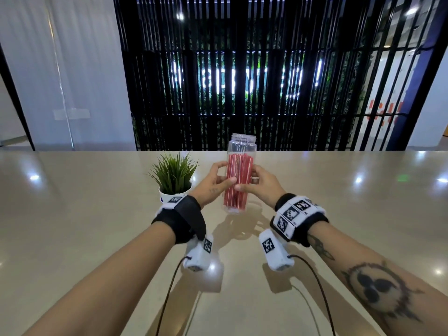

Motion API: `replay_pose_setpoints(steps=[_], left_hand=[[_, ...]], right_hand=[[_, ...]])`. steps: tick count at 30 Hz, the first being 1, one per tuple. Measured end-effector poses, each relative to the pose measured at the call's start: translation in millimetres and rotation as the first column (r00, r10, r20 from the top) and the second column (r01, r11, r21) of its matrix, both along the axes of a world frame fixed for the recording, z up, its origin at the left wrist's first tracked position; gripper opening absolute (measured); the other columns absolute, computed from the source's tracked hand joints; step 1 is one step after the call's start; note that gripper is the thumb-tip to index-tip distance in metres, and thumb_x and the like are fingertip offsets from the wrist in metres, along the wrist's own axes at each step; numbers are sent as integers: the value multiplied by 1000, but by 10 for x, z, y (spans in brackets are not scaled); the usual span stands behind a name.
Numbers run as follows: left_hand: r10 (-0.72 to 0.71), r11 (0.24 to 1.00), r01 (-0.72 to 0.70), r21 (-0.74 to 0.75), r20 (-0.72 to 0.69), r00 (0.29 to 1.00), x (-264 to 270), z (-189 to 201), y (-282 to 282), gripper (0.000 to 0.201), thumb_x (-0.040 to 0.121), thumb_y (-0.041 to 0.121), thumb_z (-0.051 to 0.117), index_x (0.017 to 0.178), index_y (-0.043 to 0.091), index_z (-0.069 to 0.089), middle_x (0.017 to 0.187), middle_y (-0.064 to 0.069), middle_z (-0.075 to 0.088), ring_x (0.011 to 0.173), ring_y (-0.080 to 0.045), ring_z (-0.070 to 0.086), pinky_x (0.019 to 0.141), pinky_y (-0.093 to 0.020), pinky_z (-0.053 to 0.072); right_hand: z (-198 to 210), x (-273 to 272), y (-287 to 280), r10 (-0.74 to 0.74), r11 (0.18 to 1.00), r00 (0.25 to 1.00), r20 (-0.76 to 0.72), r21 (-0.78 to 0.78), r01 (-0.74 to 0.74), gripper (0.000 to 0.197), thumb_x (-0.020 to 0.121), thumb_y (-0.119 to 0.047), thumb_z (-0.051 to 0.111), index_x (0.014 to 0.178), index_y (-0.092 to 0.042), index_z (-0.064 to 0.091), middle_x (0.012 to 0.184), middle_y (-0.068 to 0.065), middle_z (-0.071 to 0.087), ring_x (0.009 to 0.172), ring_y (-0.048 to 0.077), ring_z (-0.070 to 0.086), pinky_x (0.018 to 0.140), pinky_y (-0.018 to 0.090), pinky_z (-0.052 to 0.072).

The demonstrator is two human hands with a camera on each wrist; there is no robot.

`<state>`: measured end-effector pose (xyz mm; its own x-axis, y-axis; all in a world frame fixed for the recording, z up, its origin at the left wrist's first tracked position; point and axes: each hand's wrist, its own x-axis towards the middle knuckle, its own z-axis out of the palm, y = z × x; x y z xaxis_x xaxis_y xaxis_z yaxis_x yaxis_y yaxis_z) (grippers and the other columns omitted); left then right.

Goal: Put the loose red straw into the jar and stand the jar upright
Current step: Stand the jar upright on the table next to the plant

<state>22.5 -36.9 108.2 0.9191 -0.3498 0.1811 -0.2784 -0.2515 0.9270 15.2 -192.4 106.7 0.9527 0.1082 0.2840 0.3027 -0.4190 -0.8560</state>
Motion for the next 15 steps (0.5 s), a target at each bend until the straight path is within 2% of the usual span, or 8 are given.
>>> replay_pose_setpoints(steps=[2, 4, 7, 9, 11, 15], left_hand=[[33, 999, -34, 32, 13, 999, 158, 112, 46, 55, 93, 21, 47, 139, 15, 19, 125, -18, 54, 98, -17, 53, 88, -28, 39], [65, 997, -66, 36, 21, 998, 331, 173, 99, 55, 93, 18, 47, 140, 14, 19, 128, -22, 53, 102, -20, 52, 93, -31, 39], [94, 995, -94, 17, 23, 995, 583, 148, 165, 54, 92, 12, 47, 138, 10, 19, 127, -28, 53, 102, -23, 53, 83, -24, 45], [120, 991, -121, 53, 21, 993, 732, 69, 204, 55, 91, 15, 50, 138, 11, 21, 127, -27, 53, 107, -28, 54, 84, -26, 44], [162, 977, -165, 133, 32, 986, 865, -58, 229, 56, 90, 20, 53, 137, 14, 24, 128, -22, 53, 115, -32, 53, 90, -33, 40], [236, 947, -237, 219, 30, 971, 1056, -362, 235, 56, 89, 21, 55, 137, 16, 26, 124, -21, 55, 114, -34, 54, 96, -43, 42]], right_hand=[[76, 211, 79, -10, 1000, 1000, 1, -9, 10, 64, 72, -17, 74, 128, -6, 43, 125, 15, 58, 113, 27, 56, 99, 38, 45], [129, 415, 156, -17, 1000, 1000, 9, -21, 17, 63, 72, -17, 75, 126, -6, 44, 124, 15, 59, 110, 25, 57, 96, 35, 45], [128, 666, 256, -19, 998, 999, 27, -59, 21, 62, 71, -17, 75, 125, -6, 46, 123, 14, 60, 99, 18, 55, 89, 29, 44], [68, 790, 306, -28, 997, 999, 20, -67, 29, 62, 71, -14, 75, 126, -6, 46, 123, 14, 60, 96, 16, 54, 86, 26, 42], [-35, 884, 342, -45, 995, 999, -2, -84, 45, 64, 72, -12, 74, 128, -6, 44, 124, 14, 59, 98, 20, 56, 85, 26, 41], [-318, 1042, 419, -77, 992, 995, -58, -104, 71, 63, 75, -8, 70, 131, -6, 41, 125, 17, 59, 111, 29, 58, 88, 29, 42]])
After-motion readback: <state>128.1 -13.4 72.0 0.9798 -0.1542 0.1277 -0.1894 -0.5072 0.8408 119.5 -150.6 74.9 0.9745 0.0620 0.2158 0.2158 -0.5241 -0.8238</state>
